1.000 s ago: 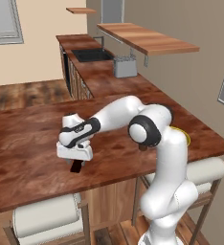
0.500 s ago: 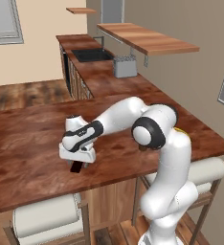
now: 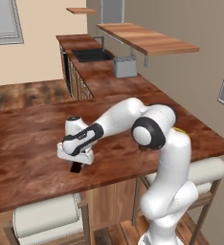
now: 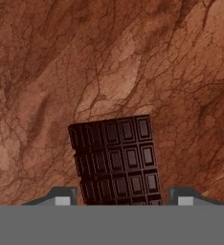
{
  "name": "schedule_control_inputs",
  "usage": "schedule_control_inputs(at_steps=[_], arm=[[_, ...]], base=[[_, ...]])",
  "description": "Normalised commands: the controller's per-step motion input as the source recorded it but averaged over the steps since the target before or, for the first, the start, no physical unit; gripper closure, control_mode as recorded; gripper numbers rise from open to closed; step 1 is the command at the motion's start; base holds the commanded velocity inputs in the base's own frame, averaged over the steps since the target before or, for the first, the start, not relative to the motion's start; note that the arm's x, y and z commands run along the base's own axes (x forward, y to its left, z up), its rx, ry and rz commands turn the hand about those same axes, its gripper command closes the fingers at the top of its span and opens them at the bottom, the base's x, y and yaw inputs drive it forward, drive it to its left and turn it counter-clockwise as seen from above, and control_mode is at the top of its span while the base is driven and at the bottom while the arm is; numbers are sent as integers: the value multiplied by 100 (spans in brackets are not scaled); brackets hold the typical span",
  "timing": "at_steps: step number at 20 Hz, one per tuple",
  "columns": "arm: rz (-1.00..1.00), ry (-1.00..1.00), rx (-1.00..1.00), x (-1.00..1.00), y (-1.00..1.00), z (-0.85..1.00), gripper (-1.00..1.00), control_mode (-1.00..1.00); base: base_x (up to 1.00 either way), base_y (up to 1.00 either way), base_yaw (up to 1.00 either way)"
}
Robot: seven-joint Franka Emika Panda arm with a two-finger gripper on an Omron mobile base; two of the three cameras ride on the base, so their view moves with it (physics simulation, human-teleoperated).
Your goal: Take the cinnamon bottle from the cabinet and place it on the dining table, next to the plate with the cupcake. Then take the chocolate from the dining counter and place it on the cupcake plate.
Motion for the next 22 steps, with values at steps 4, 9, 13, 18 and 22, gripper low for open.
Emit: schedule_control_inputs(at_steps=[4, 9, 13, 18, 22], arm=[[0, 0, 2, 0, -17, -51, 100, -100], [0, 7, 1, 0, -16, -42, 100, -100], [0, 9, 0, -2, -4, -18, 100, -100], [0, 0, 0, -27, -21, 42, 100, -100], [-1, -3, -2, -56, -52, 91, 100, -100]], base=[[0, 0, 0], [0, 0, 0], [0, 0, 0], [0, 0, 0], [0, 0, 0]])
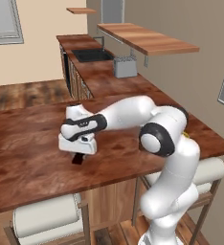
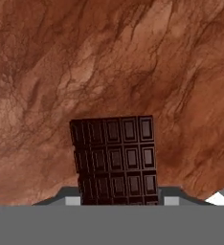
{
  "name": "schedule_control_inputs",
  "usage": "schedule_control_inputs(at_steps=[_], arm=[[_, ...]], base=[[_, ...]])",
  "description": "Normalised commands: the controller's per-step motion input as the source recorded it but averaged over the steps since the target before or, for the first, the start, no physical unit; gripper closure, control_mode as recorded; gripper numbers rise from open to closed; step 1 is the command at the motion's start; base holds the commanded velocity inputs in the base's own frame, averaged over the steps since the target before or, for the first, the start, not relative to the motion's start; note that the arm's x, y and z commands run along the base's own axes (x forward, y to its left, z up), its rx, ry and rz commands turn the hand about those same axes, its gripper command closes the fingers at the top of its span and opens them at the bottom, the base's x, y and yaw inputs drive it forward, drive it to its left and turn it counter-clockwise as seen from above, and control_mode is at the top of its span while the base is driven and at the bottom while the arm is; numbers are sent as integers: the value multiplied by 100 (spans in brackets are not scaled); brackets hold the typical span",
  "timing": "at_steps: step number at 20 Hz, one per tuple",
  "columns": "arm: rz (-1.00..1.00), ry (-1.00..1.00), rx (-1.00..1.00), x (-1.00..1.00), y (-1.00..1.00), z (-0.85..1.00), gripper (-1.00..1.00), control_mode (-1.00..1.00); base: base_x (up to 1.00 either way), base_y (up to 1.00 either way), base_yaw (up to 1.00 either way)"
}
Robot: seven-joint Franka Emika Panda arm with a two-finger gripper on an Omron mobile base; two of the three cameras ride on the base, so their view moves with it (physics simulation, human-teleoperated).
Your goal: Take the cinnamon bottle from the cabinet and place it on the dining table, next to the plate with the cupcake. Then take the chocolate from the dining counter and place it on the cupcake plate.
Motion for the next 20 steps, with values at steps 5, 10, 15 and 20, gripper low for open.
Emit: schedule_control_inputs(at_steps=[5, 10, 15, 20], arm=[[-6, -1, 0, -34, -81, 79, 100, -100], [-6, 0, 0, -18, -94, 80, 100, -100], [-11, 0, 0, -14, -74, 98, 100, -100], [-12, 0, 0, -16, -81, 87, 100, -100]], base=[[0, 0, 0], [0, 0, 0], [0, 0, 0], [0, 0, 0]])
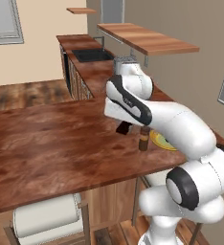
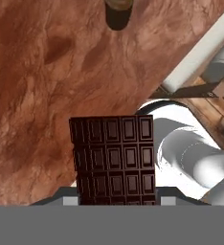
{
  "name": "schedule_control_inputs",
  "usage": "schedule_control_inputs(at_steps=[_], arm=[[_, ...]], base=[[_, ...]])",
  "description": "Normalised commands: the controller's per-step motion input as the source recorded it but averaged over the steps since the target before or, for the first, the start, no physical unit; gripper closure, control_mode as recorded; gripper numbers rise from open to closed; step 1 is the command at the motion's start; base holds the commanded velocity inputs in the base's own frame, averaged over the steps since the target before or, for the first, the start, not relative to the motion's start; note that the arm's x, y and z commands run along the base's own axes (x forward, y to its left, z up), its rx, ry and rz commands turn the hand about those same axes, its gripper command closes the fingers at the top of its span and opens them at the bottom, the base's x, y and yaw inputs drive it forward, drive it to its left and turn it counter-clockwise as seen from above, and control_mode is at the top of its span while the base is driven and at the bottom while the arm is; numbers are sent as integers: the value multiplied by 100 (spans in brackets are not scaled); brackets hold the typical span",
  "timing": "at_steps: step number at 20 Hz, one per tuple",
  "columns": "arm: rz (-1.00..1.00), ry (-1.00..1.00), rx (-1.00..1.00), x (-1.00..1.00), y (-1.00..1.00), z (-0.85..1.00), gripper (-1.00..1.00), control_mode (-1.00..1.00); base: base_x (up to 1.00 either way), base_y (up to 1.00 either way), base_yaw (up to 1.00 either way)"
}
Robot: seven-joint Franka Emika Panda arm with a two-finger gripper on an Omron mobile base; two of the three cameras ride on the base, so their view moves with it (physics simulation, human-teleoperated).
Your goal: Take the cinnamon bottle from the cabinet and place it on the dining table, next to the plate with the cupcake. Then take the chocolate from the dining counter and place it on the cupcake plate.
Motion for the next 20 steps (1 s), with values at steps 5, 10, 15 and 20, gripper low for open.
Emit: schedule_control_inputs(at_steps=[5, 10, 15, 20], arm=[[-11, -2, 0, -18, -98, 48, 100, -100], [-14, -7, 0, -20, -100, 14, 100, -100], [-14, -1, 0, -10, -100, 0, 100, -100], [-10, 0, 0, 2, -100, -5, 100, -100]], base=[[0, 0, 0], [0, 0, 0], [0, 0, 0], [0, 0, 0]])
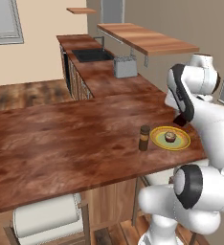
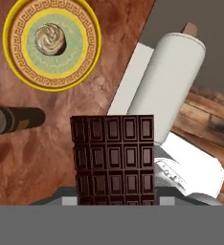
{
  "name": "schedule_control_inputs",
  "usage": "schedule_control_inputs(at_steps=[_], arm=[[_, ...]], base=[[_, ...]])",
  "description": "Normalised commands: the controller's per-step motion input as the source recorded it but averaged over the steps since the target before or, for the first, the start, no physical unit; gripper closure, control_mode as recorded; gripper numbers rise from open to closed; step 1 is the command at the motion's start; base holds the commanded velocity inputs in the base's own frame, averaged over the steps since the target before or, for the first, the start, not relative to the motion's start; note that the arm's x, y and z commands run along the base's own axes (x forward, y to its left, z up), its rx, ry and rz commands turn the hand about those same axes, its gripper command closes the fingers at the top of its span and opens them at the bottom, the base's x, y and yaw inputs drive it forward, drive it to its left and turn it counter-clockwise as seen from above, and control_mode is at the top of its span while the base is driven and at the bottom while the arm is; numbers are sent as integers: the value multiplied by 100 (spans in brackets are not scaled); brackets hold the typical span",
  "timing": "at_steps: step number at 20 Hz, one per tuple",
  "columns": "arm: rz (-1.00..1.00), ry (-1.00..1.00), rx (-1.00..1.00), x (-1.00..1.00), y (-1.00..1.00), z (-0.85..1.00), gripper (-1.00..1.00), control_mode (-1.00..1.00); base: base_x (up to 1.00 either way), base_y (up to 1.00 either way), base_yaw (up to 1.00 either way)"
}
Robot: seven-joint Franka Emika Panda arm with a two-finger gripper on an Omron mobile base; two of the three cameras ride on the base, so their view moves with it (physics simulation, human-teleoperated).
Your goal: Take the cinnamon bottle from the cabinet and place it on the dining table, next to the plate with the cupcake. Then take the chocolate from the dining counter and place it on the cupcake plate.
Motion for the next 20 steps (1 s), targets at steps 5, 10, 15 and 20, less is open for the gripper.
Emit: schedule_control_inputs(at_steps=[5, 10, 15, 20], arm=[[-5, 0, 0, 28, -97, -37, 100, -100], [0, 1, 0, 55, -56, -96, 100, -100], [0, 0, -1, 63, -13, -94, 100, -100], [0, 0, 0, 20, -5, -44, 100, -100]], base=[[0, 0, 0], [0, 0, 0], [0, 0, 0], [0, 0, 0]])
